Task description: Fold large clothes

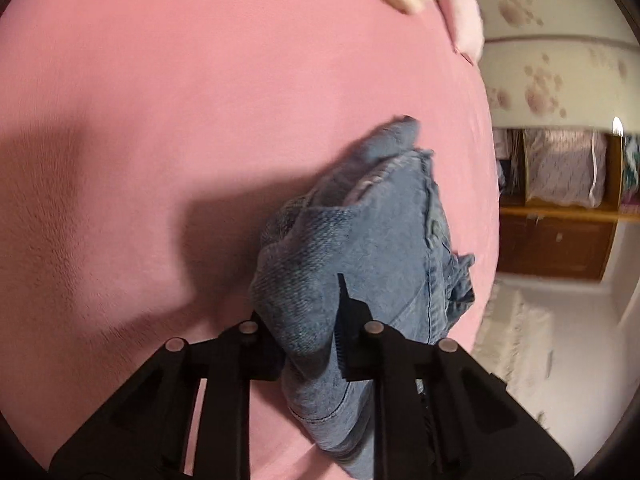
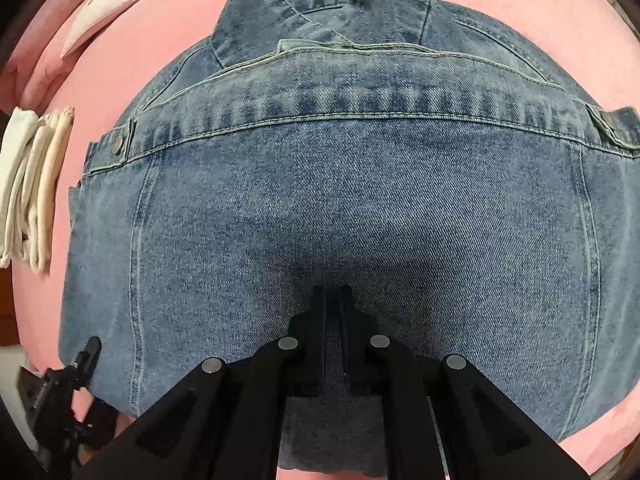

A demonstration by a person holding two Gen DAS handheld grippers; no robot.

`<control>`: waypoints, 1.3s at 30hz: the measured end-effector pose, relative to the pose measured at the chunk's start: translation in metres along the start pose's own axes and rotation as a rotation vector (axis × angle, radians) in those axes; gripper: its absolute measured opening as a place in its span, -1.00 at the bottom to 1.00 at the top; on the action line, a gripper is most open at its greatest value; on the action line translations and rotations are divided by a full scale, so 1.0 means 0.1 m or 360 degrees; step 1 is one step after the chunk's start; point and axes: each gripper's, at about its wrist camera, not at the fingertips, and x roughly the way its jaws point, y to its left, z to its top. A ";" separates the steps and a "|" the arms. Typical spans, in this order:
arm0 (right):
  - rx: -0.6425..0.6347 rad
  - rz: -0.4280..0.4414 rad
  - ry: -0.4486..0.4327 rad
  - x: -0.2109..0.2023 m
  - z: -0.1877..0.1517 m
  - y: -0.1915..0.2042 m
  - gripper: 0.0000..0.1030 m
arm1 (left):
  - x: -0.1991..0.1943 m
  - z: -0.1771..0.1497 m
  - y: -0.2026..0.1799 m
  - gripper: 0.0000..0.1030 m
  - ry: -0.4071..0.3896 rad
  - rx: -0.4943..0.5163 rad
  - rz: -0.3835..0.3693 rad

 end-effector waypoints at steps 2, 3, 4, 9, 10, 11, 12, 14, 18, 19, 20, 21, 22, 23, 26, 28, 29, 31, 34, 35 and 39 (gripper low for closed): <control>-0.0008 0.0033 -0.0026 0.01 -0.02 -0.09 -0.86 | -0.09 -0.03 -0.11 -0.79 -0.0013 0.0016 -0.0143; -0.0010 0.0056 -0.0045 0.02 -0.04 -0.14 -0.86 | -0.18 -0.06 -0.19 -0.80 -0.0020 0.0016 -0.0220; -0.0007 0.0085 -0.0062 0.02 -0.05 -0.16 -0.86 | -0.24 -0.10 -0.26 -0.80 -0.0036 0.0027 -0.0288; 0.0037 0.0254 -0.0110 0.02 -0.18 -0.40 -0.86 | -0.48 -0.67 -1.14 -0.80 -0.0115 0.0542 -0.0510; 0.0030 0.0289 -0.0114 0.03 -0.19 -0.44 -0.86 | -0.51 -0.82 -1.31 -0.80 -0.0114 0.0641 -0.0536; 0.0022 0.0317 -0.0116 0.02 -0.20 -0.47 -0.86 | -0.54 -0.97 -1.46 -0.81 -0.0118 0.0739 -0.0553; 0.0006 0.0350 -0.0117 0.02 -0.21 -0.51 -0.86 | -0.56 -1.13 -1.59 -0.81 -0.0115 0.0821 -0.0568; -0.0025 0.0430 -0.0116 0.02 -0.22 -0.60 -0.87 | -0.57 -1.49 -1.84 -0.81 -0.0089 0.0996 -0.0559; -0.0120 0.0549 -0.0061 -0.03 -0.23 -0.92 -0.87 | -0.46 -2.22 -2.23 -0.81 0.0007 0.1301 -0.0504; -0.0139 0.0564 -0.0050 -0.04 -0.24 -1.00 -0.88 | -0.42 -2.41 -2.30 -0.81 0.0028 0.1351 -0.0485; -0.0136 0.0582 -0.0038 -0.04 -0.25 -1.09 -0.88 | -0.36 -2.59 -2.37 -0.81 0.0042 0.1399 -0.0465; -0.0123 0.0631 -0.0016 -0.03 -0.25 -1.22 -0.90 | -0.30 -2.78 -2.44 -0.81 0.0063 0.1452 -0.0442; -0.0115 0.0682 0.0010 0.00 -0.25 -1.30 -0.94 | -0.24 -2.96 -2.51 -0.81 0.0078 0.1504 -0.0415; -0.0113 0.0735 0.0042 0.03 -0.24 -1.41 -1.00 | -0.14 -3.12 -2.57 -0.81 0.0103 0.1546 -0.0381; -0.0131 0.0906 0.0102 0.09 -0.25 -1.69 -1.00 | 0.12 -3.52 -2.74 -0.81 0.0174 0.1661 -0.0268; -0.0109 0.0977 0.0133 0.11 -0.26 -1.82 -1.00 | 0.19 -3.72 -2.74 -0.81 0.0199 0.1708 -0.0220; -0.0094 0.1003 0.0145 0.11 -0.27 -1.88 -1.00 | 0.26 -3.78 -2.79 -0.81 0.0204 0.1735 -0.0180; -0.0089 0.1031 0.0159 0.12 -0.28 -1.96 -1.00 | 0.24 -3.91 -2.72 -0.80 0.0201 0.1807 -0.0117; -0.0086 0.1052 0.0173 0.10 -0.26 -2.06 -1.00 | 0.17 -3.94 -2.63 -0.80 0.0196 0.1842 -0.0090; -0.0091 0.1053 0.0178 0.10 -0.25 -2.05 -1.00 | 0.17 -3.96 -2.66 -0.80 0.0204 0.1836 -0.0086; -0.0173 0.1021 0.0204 -0.02 -0.21 -2.08 -1.00 | -0.04 -3.94 -2.78 -0.80 0.0178 0.1835 -0.0120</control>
